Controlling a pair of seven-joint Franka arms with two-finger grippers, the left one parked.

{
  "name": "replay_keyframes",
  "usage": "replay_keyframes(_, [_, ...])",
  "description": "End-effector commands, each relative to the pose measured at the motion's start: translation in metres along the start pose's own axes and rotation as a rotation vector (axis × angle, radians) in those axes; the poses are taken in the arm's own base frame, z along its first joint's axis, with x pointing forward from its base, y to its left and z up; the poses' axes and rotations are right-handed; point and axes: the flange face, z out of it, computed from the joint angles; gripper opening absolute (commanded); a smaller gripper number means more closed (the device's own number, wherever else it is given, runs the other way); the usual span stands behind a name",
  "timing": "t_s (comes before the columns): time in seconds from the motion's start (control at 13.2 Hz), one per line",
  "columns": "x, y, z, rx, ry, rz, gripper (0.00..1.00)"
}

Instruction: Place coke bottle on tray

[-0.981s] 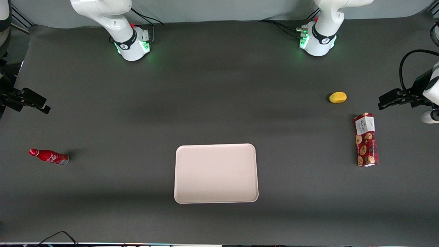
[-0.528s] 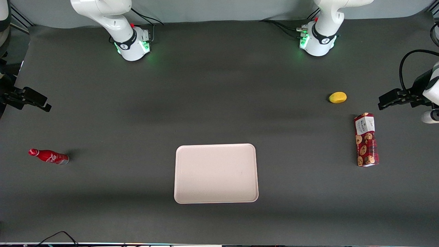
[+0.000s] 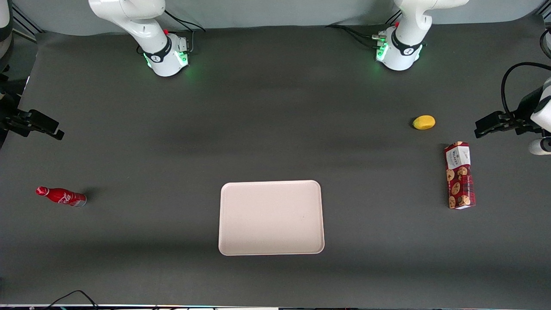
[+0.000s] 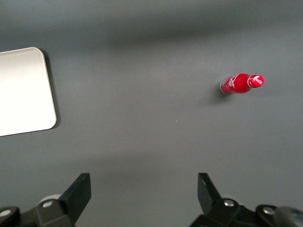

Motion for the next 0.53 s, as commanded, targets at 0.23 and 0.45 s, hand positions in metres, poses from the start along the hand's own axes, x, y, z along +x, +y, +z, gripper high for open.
replay_keyframes(0.23, [-0.007,0.033,0.03,-0.116,-0.037,-0.018,1.0])
replay_keyframes(0.45, [-0.004,0.115,0.065,-0.087,0.014,-0.189,1.0])
